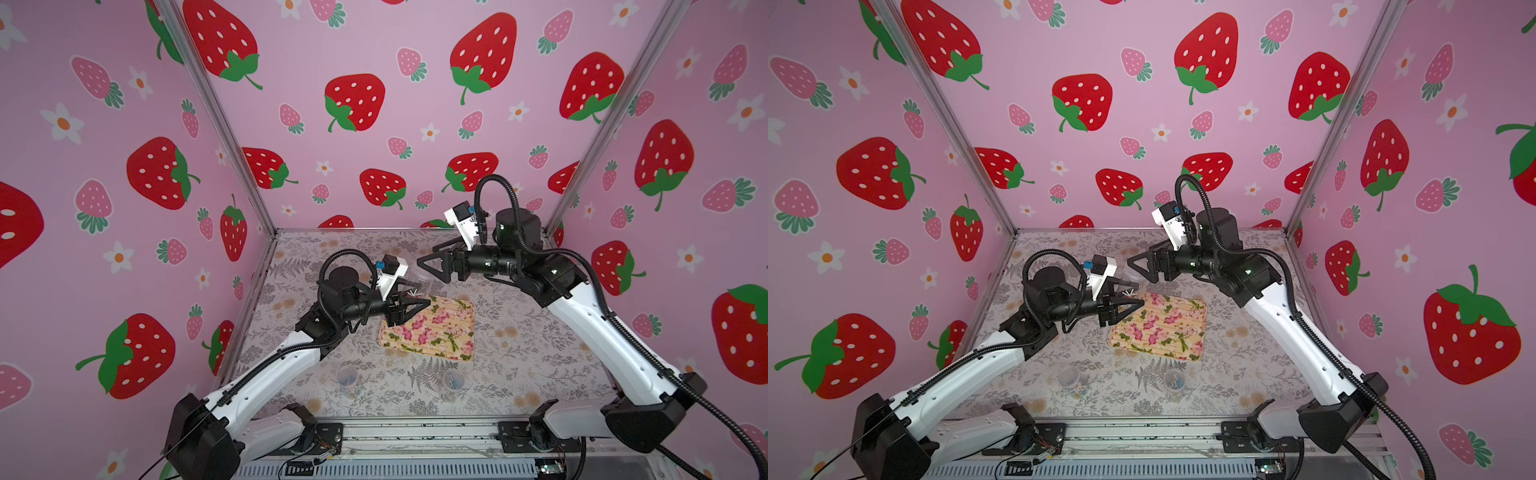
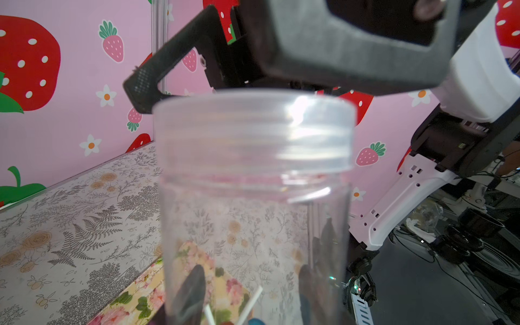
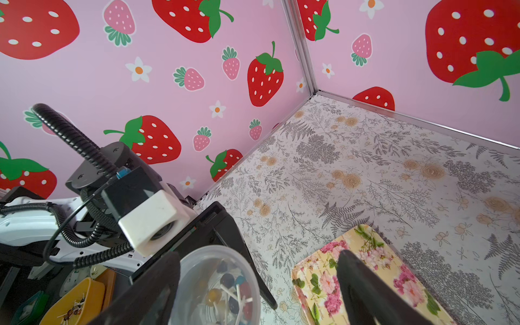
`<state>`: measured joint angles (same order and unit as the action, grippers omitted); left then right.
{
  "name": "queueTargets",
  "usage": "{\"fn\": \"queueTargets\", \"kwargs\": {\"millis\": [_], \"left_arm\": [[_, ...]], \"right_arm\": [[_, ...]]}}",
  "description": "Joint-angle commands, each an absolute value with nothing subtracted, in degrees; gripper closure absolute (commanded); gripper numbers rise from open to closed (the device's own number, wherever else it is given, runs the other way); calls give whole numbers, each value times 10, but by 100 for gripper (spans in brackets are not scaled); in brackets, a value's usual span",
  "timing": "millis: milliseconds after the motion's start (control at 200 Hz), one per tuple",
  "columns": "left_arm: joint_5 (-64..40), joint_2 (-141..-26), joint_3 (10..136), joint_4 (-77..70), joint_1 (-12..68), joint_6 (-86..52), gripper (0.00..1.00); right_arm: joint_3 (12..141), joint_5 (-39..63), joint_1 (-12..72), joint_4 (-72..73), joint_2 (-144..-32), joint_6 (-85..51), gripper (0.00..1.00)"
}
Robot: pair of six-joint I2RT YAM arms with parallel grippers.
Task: Pour the candies out of the jar
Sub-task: Unscrew the lid from the jar.
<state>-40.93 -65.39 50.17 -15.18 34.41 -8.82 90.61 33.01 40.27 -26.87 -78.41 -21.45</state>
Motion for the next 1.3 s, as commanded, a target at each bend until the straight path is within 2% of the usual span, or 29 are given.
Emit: {"fn": "queueTargets", "kwargs": {"millis": [0,330,570,740,961,1296], "left_arm": [[-408,-656,507,-176,345,-79,55],[-412,-670,515,-174,345,-76,55],[-410,-668,514,-174,345,-75,55],[-408,-668,512,-178,345,-76,55],[-409,-668,513,-179,345,-76,55],[-418,-668,518,-180,345,-82,55]], "right_arm": [[919,353,406,-243,-786,-223,10],[907,381,413,-217,-793,-232,12],[888,349,416,-245,-782,-213,13],[879,350,416,-253,-780,-211,24],[872,352,417,-258,-778,-207,30],[884,358,420,-261,-780,-180,51]]}}
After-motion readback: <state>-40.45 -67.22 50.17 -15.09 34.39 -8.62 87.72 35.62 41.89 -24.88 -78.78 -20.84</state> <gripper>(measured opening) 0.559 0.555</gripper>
